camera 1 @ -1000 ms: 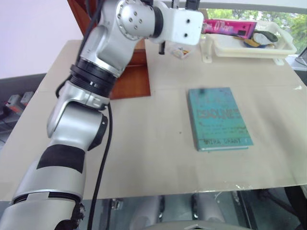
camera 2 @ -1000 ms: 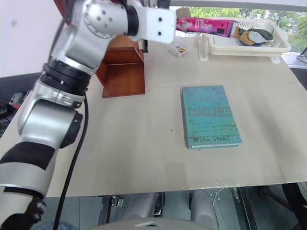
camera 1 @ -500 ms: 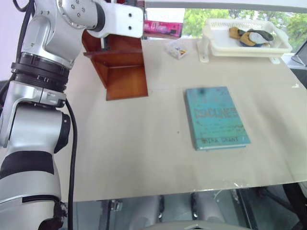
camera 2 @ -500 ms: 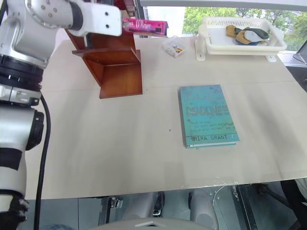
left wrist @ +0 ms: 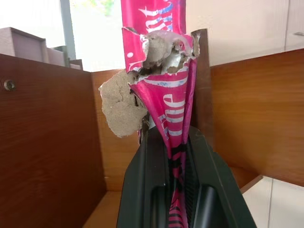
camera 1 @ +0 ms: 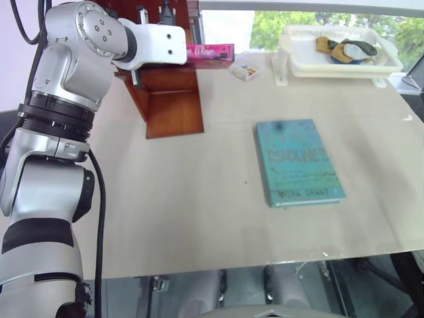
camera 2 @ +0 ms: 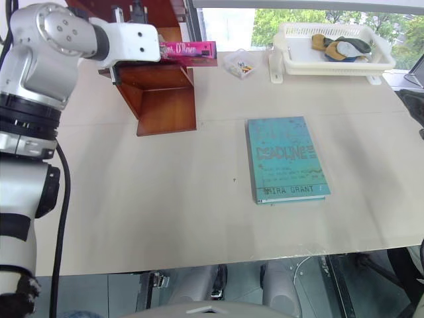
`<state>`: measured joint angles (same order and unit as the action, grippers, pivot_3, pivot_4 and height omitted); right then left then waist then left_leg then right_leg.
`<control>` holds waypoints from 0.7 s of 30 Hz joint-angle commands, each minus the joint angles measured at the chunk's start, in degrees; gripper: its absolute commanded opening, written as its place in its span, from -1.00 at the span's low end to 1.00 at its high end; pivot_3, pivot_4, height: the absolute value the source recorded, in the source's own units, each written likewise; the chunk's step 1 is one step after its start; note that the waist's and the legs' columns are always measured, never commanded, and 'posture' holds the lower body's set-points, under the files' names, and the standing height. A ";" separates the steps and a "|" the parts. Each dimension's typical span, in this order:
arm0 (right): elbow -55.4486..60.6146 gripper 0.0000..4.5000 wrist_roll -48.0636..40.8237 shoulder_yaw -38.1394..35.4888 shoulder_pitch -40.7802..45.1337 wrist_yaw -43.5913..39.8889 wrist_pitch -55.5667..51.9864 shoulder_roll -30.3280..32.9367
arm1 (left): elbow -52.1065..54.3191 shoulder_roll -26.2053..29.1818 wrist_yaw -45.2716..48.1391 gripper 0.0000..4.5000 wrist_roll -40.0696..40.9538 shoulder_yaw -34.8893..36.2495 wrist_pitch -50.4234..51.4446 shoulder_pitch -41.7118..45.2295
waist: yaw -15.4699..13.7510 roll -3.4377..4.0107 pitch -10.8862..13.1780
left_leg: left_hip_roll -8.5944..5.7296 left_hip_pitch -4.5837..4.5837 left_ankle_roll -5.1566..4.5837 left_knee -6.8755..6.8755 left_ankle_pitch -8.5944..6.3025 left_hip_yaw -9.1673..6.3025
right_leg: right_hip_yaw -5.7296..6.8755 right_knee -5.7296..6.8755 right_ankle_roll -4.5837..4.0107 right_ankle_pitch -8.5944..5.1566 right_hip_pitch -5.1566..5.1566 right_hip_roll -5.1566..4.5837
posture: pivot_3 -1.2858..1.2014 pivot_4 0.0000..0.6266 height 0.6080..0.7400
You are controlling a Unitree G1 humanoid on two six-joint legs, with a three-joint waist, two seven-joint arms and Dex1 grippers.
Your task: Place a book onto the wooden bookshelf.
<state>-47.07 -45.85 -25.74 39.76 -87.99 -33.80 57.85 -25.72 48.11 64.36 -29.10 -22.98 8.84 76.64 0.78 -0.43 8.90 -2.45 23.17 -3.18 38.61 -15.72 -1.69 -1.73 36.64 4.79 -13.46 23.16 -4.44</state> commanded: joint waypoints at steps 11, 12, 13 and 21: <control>2.94 1.00 -5.16 4.52 2.01 -4.51 -0.28 4.65 | 1.16 0.47 -2.72 0.07 -1.35 2.09 2.38 0.85 | -0.02 0.01 0.00 | -0.01 0.55 -0.01 0.71 0.00 -0.07 | 0.06 0.23 0.01 0.01 0.44 -0.01 | 0.03 -0.52 1.00; 2.85 1.00 -5.24 4.37 1.77 -4.51 -0.09 4.78 | 0.93 0.41 -3.09 0.12 -1.40 2.18 2.33 0.95 | -0.03 0.00 0.00 | -0.01 0.55 -0.01 0.71 0.00 -0.08 | 0.07 0.23 0.01 0.01 0.44 -0.01 | 0.03 -0.52 1.00; 2.80 1.00 -5.32 4.23 1.49 -4.51 0.02 4.92 | 0.71 0.21 -3.83 0.30 -1.46 2.41 2.49 1.09 | -0.03 0.01 0.00 | -0.01 0.55 -0.01 0.70 0.00 -0.09 | 0.07 0.24 0.01 0.01 0.44 0.00 | 0.03 -0.52 1.00; 1.86 1.00 -5.30 3.67 0.87 -4.51 1.26 5.53 | -0.38 1.48 -5.69 0.97 -1.92 2.95 1.55 2.66 | -0.01 0.00 0.00 | -0.02 0.57 -0.01 0.70 0.00 -0.09 | 0.08 0.22 0.01 0.01 0.45 -0.01 | 0.03 -0.52 1.00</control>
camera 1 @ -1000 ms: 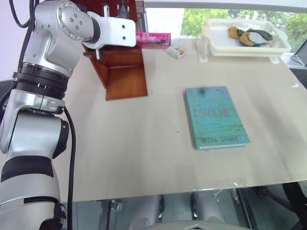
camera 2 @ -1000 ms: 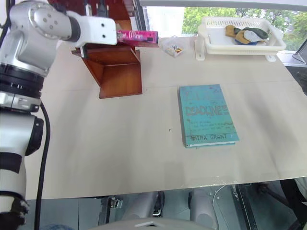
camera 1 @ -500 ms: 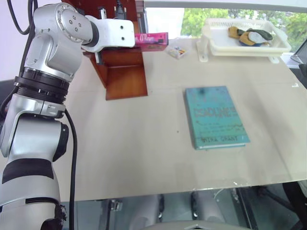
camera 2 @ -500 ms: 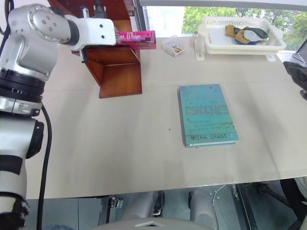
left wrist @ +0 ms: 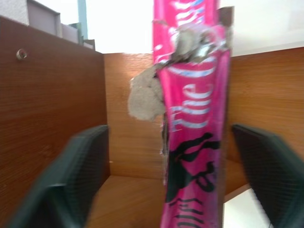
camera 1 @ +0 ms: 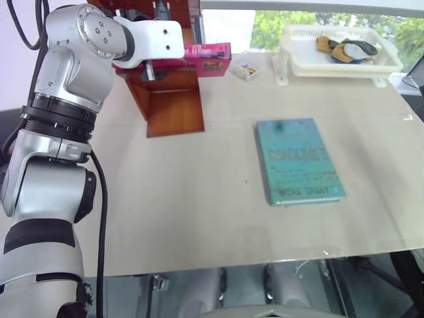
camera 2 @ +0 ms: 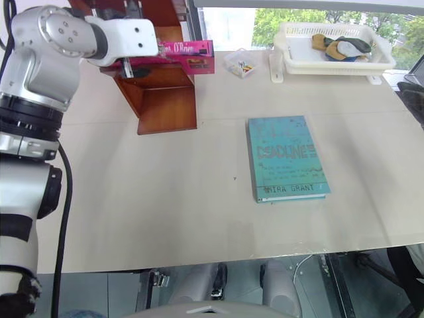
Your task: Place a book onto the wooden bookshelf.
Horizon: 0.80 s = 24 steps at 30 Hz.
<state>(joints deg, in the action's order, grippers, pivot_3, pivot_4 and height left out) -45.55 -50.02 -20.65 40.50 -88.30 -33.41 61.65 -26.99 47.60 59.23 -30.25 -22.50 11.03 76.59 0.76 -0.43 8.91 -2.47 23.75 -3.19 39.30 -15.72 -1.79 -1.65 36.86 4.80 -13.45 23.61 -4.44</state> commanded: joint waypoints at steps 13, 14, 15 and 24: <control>2.89 1.00 -1.46 -5.56 -12.45 -4.20 2.20 3.72 | 26.01 9.52 15.42 0.97 28.34 25.86 18.00 -15.81 | 0.08 0.10 -0.06 | 0.04 -0.01 0.01 -0.01 0.00 0.01 | -0.03 -0.01 -0.01 0.00 0.01 -0.02 | 0.03 -0.52 1.00; 3.51 1.00 -1.56 -6.29 -14.46 -4.20 2.28 3.99 | 29.16 10.40 16.03 0.97 31.33 28.76 22.15 -18.97 | 0.15 0.10 -0.06 | 0.09 -0.02 0.01 -0.08 0.00 0.01 | -0.03 0.04 -0.02 -0.01 0.01 0.02 | 0.03 -0.52 1.00; 4.06 1.00 -1.46 -7.07 -16.37 -4.20 2.60 4.22 | 31.82 11.27 15.76 0.97 33.18 31.69 24.76 -22.83 | 0.17 0.08 -0.05 | 0.18 -0.01 0.01 -0.09 0.00 0.00 | -0.01 0.06 -0.03 -0.01 0.02 0.11 | 0.03 -0.52 1.00; -3.08 1.00 6.79 -10.02 -31.94 -4.20 15.22 6.25 | 51.43 0.64 12.20 0.97 46.99 60.92 38.38 -66.41 | 0.03 0.04 -0.03 | 0.42 -0.73 -0.03 -0.08 -0.06 0.18 | -0.16 -0.07 -0.07 0.01 -0.57 0.20 | 0.03 -0.52 1.00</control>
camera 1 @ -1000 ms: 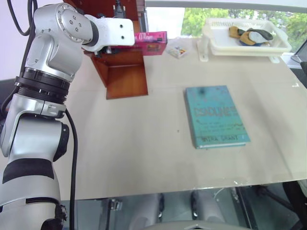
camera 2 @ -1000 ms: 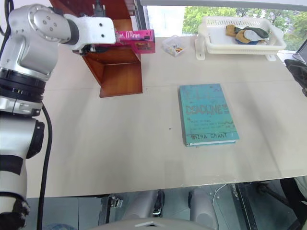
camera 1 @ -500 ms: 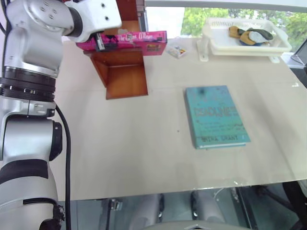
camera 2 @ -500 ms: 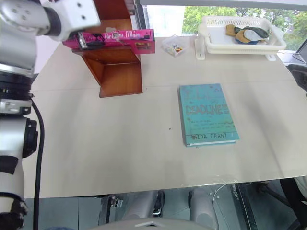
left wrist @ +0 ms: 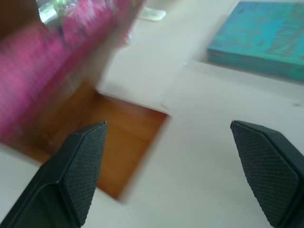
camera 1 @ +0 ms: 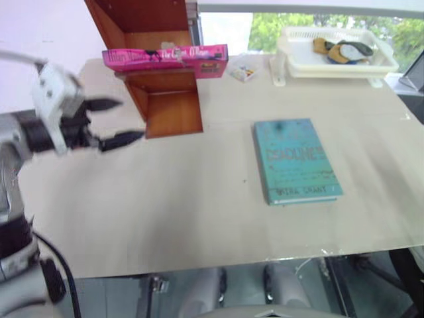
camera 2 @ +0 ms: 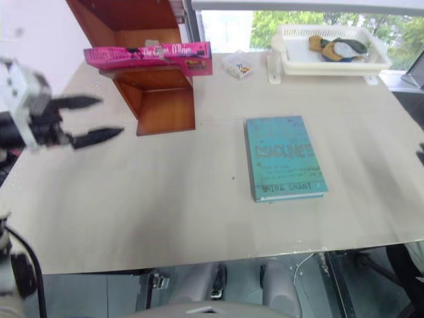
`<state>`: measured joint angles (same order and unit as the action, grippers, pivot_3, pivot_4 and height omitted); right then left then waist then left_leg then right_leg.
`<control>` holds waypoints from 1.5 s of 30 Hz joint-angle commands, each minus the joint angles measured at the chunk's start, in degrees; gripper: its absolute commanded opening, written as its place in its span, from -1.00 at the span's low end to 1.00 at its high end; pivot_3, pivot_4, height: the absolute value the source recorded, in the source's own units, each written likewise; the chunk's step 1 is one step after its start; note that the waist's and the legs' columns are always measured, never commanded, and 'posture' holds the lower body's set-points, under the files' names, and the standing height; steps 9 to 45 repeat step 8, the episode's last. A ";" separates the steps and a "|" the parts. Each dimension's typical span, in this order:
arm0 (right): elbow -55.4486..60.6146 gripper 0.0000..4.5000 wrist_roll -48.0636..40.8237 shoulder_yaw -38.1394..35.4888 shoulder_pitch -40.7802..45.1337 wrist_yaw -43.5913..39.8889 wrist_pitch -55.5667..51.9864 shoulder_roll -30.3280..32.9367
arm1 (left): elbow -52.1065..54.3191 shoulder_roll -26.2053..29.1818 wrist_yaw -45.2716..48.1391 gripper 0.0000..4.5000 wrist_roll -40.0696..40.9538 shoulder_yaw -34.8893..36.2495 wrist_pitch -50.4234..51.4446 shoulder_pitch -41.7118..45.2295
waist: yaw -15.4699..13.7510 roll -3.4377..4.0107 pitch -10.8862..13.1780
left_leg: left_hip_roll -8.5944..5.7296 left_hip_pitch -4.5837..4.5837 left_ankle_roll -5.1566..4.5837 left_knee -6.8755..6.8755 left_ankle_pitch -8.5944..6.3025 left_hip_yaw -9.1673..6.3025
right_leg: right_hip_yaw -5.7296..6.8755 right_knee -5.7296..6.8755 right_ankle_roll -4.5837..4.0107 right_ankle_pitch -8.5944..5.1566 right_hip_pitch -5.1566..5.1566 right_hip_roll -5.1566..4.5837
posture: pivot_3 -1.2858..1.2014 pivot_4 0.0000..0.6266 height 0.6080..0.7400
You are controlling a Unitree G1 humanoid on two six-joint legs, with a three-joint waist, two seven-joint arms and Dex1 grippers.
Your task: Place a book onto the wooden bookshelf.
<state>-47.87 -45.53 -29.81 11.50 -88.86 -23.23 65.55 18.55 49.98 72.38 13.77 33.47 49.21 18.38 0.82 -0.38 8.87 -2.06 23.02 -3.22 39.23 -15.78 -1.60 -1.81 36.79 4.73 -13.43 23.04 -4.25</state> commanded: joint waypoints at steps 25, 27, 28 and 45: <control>-7.64 1.00 6.83 1.25 -2.33 -3.64 11.26 2.76 | 5.09 -10.23 -9.33 0.97 4.57 2.67 -7.54 -23.46 | 0.00 -0.07 0.04 | 0.35 -1.41 0.31 -0.23 -0.16 0.14 | -0.03 -0.51 -0.64 0.11 -1.40 -0.44 | 0.03 -0.52 1.00; -7.64 1.00 6.83 1.25 -2.33 -3.64 11.26 2.76 | 5.09 -10.23 -9.33 0.97 4.57 2.67 -7.54 -23.46 | 0.00 -0.07 0.04 | 0.35 -1.41 0.31 -0.23 -0.16 0.14 | -0.03 -0.51 -0.64 0.11 -1.40 -0.44 | 0.03 -0.52 1.00; -7.64 1.00 6.83 1.25 -2.33 -3.64 11.26 2.76 | 5.09 -10.23 -9.33 0.97 4.57 2.67 -7.54 -23.46 | 0.00 -0.07 0.04 | 0.35 -1.41 0.31 -0.23 -0.16 0.14 | -0.03 -0.51 -0.64 0.11 -1.40 -0.44 | 0.03 -0.52 1.00; -7.64 1.00 6.83 1.25 -2.33 -3.64 11.26 2.76 | 5.09 -10.23 -9.33 0.97 4.57 2.67 -7.54 -23.46 | 0.00 -0.07 0.04 | 0.35 -1.41 0.31 -0.23 -0.16 0.14 | -0.03 -0.51 -0.64 0.11 -1.40 -0.44 | 0.03 -0.52 1.00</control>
